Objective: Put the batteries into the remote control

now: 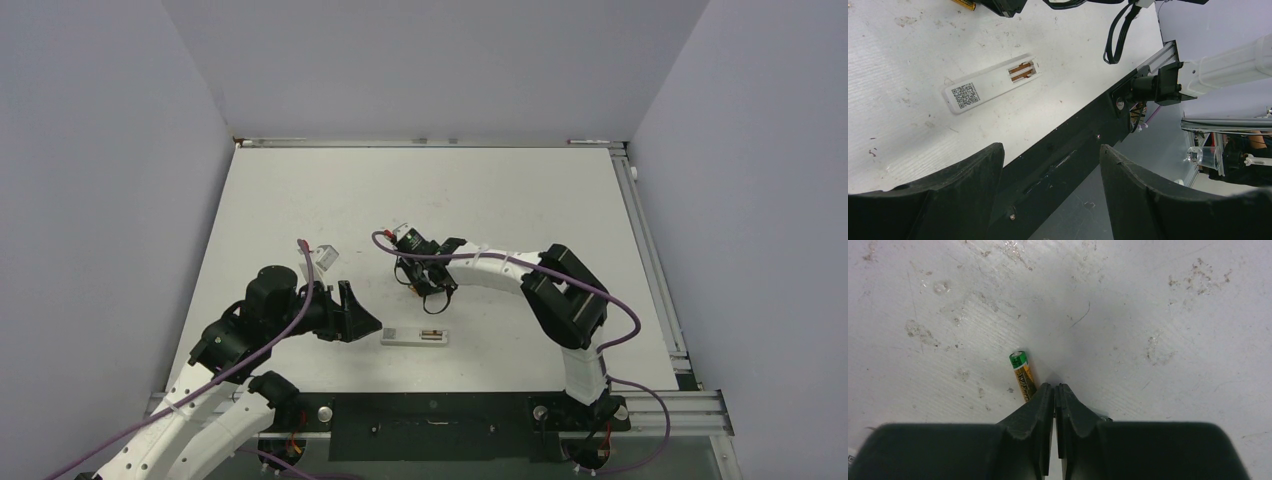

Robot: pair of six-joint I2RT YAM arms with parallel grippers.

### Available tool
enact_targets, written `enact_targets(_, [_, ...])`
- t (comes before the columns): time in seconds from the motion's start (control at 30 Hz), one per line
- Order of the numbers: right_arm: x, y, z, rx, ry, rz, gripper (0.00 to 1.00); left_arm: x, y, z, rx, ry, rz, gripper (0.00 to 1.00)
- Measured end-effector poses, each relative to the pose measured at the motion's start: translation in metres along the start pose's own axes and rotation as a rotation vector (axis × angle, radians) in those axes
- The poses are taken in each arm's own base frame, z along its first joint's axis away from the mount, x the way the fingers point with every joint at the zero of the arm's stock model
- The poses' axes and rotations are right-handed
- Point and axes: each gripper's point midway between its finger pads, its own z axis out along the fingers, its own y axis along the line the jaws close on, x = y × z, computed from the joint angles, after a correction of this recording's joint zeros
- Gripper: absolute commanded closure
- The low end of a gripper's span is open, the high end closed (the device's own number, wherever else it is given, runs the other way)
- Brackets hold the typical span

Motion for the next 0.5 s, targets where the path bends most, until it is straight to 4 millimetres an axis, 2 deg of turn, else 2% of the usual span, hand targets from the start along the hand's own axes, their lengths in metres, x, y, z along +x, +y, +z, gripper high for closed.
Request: enact_targets(0.5, [-0.0002,0.0054,0.0009,-0.011,-0.034,0.018,0.91,0.0010,0.0013,0.0010,-0.003,0.004,-0.002,0.33])
